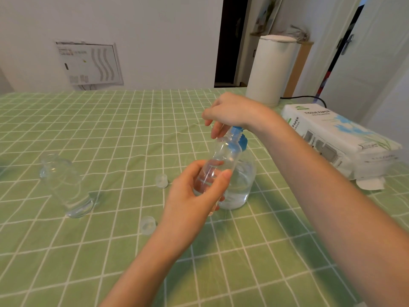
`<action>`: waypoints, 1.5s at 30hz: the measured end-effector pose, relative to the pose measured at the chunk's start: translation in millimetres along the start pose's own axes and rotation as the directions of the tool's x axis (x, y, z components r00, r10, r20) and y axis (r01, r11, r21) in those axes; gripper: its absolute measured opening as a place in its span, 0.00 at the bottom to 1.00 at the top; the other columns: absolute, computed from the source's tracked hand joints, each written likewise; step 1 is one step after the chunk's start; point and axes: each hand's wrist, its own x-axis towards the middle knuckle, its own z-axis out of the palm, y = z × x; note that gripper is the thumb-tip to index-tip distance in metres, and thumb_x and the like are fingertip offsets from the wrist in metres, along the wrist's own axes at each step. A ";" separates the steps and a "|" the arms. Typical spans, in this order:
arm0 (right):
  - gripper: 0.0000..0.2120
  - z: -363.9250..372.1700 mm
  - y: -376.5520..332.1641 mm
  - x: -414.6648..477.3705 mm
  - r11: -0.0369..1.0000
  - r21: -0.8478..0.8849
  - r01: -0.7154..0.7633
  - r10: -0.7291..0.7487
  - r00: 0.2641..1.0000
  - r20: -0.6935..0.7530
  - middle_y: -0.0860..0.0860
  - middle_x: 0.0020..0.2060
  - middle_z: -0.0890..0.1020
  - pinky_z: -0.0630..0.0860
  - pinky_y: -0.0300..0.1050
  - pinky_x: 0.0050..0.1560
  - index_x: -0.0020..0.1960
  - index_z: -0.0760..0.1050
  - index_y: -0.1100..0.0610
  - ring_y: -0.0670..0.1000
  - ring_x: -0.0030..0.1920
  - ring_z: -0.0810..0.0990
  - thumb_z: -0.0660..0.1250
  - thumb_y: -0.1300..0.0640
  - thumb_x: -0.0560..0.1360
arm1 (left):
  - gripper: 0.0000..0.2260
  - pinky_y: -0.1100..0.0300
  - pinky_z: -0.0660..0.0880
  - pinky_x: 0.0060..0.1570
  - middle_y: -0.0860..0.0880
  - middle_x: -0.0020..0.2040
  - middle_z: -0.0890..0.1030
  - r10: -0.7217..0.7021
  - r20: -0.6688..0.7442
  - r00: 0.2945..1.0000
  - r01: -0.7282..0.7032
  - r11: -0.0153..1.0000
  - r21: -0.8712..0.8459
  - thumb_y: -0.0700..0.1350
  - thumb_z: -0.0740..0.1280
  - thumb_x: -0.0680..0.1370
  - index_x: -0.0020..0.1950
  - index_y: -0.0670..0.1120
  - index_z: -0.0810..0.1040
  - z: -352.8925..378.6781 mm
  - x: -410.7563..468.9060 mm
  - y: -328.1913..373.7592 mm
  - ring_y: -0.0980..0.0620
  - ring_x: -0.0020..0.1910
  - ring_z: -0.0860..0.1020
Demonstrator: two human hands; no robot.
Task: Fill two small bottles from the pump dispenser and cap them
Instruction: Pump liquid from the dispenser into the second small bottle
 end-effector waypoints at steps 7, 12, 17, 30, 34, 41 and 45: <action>0.10 7.6 5.3 -1.2 1.000 0.005 -0.019 0.019 1.000 0.015 0.55 0.45 0.83 0.75 0.46 0.48 0.44 0.79 0.56 0.57 0.51 0.82 0.60 0.54 0.75 | 0.15 0.71 0.73 0.30 0.51 0.39 0.82 -0.011 0.017 1.000 0.011 1.000 0.024 0.57 0.66 0.66 0.49 0.53 0.79 -1.9 -2.4 -2.7 0.63 0.31 0.77; 0.11 8.3 5.1 -1.2 1.000 0.009 -0.013 0.013 1.000 0.003 0.56 0.46 0.83 0.76 0.48 0.52 0.46 0.80 0.56 0.57 0.51 0.82 0.60 0.54 0.76 | 0.15 0.72 0.72 0.29 0.54 0.37 0.82 -0.016 0.008 1.000 0.016 1.000 0.027 0.58 0.66 0.66 0.49 0.54 0.79 -2.7 -2.3 -3.8 0.63 0.31 0.77; 0.12 1.1 2.3 -1.7 1.000 0.003 0.014 -0.014 0.999 -0.033 0.56 0.45 0.84 0.77 0.48 0.53 0.50 0.79 0.60 0.56 0.49 0.83 0.60 0.54 0.76 | 0.15 0.70 0.73 0.30 0.50 0.39 0.82 0.001 0.014 1.000 -0.002 1.000 0.023 0.57 0.66 0.66 0.50 0.53 0.79 -1.6 -1.2 -2.1 0.62 0.31 0.77; 0.10 3.9 0.5 -2.9 1.000 0.000 -0.004 0.004 1.000 -0.002 0.52 0.39 0.84 0.76 0.48 0.54 0.46 0.79 0.56 0.56 0.51 0.82 0.60 0.54 0.75 | 0.15 0.70 0.73 0.29 0.50 0.36 0.82 -0.007 0.001 1.000 0.007 1.000 0.008 0.57 0.67 0.66 0.49 0.52 0.79 -1.4 -0.9 -1.8 0.61 0.30 0.77; 0.11 8.2 3.1 -4.3 0.999 0.035 -0.019 0.019 1.000 0.007 0.52 0.38 0.84 0.76 0.47 0.53 0.48 0.80 0.58 0.57 0.53 0.82 0.60 0.54 0.76 | 0.11 0.71 0.73 0.29 0.50 0.36 0.82 -0.022 0.001 1.000 0.022 1.000 0.013 0.53 0.68 0.69 0.49 0.52 0.79 -2.3 -1.9 -3.2 0.62 0.30 0.77; 0.12 7.1 3.8 -3.3 0.998 0.059 -0.001 0.002 1.000 -0.015 0.51 0.36 0.84 0.76 0.50 0.57 0.50 0.79 0.59 0.56 0.51 0.82 0.60 0.54 0.76 | 0.15 0.71 0.72 0.29 0.53 0.35 0.81 -0.009 0.005 1.000 0.008 1.000 0.013 0.56 0.66 0.66 0.49 0.51 0.79 -1.6 -1.5 -1.8 0.62 0.31 0.77; 0.16 -2.4 -1.2 -1.8 0.999 -0.019 0.026 -0.027 0.997 -0.071 0.56 0.44 0.85 0.77 0.47 0.48 0.55 0.78 0.63 0.55 0.47 0.82 0.60 0.54 0.76 | 0.14 0.70 0.73 0.30 0.50 0.38 0.82 0.009 0.008 1.000 -0.009 1.000 0.010 0.56 0.66 0.67 0.49 0.52 0.79 -0.9 -0.5 -0.5 0.61 0.31 0.77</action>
